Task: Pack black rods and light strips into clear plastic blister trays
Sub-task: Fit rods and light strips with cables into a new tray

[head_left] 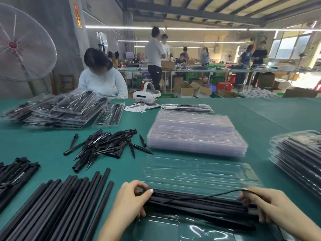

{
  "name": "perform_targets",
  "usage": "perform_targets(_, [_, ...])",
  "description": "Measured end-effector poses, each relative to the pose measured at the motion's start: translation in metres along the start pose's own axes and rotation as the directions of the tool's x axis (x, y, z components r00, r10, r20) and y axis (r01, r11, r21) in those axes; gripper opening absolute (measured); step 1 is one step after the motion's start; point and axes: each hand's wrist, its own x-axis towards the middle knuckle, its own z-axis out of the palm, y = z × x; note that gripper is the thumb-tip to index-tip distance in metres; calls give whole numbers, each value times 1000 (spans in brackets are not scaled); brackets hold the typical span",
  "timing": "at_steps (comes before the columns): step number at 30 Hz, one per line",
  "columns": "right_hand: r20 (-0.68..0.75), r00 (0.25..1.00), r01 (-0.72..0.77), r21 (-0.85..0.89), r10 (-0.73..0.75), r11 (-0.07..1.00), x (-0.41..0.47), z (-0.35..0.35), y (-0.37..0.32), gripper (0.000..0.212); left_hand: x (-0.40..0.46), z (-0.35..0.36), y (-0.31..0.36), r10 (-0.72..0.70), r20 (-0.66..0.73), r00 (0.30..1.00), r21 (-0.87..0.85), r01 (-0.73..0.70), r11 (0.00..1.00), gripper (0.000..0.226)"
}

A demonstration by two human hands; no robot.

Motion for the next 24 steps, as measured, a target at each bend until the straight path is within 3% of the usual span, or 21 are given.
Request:
perform_targets(7, [-1, 1000, 25, -44, -25, 999, -4, -1, -3, 34, -6, 2, 2, 87, 14, 996, 142, -88, 986, 9])
perform_targets(9, [1, 999, 33, -44, -33, 998, -4, -1, -4, 35, -10, 2, 7, 107, 12, 994, 271, -106, 957, 13])
perform_targets(11, [17, 1000, 14, -26, -13, 1000, -4, -1, -4, 38, -14, 2, 12, 149, -11, 989, 547, -119, 829, 20])
perform_targets(13, [59, 998, -30, -10, 31, 1000, -4, 0, -6, 41, -18, 3, 16, 220, -46, 974, 717, -121, 686, 24])
perform_targets(18, [127, 990, -60, 14, 58, 998, -4, 1, -6, 42, -19, 21, 17, 418, 116, 901, 652, -387, 652, 23])
perform_targets(21, [132, 991, 1, -32, 4, 999, -5, 0, -5, 43, -17, 30, 9, 386, 179, 905, 606, -411, 681, 32])
perform_targets(24, [157, 987, 24, -24, -20, 999, -5, 0, -6, 43, -14, 33, 0, 258, 304, 917, 551, -390, 738, 40])
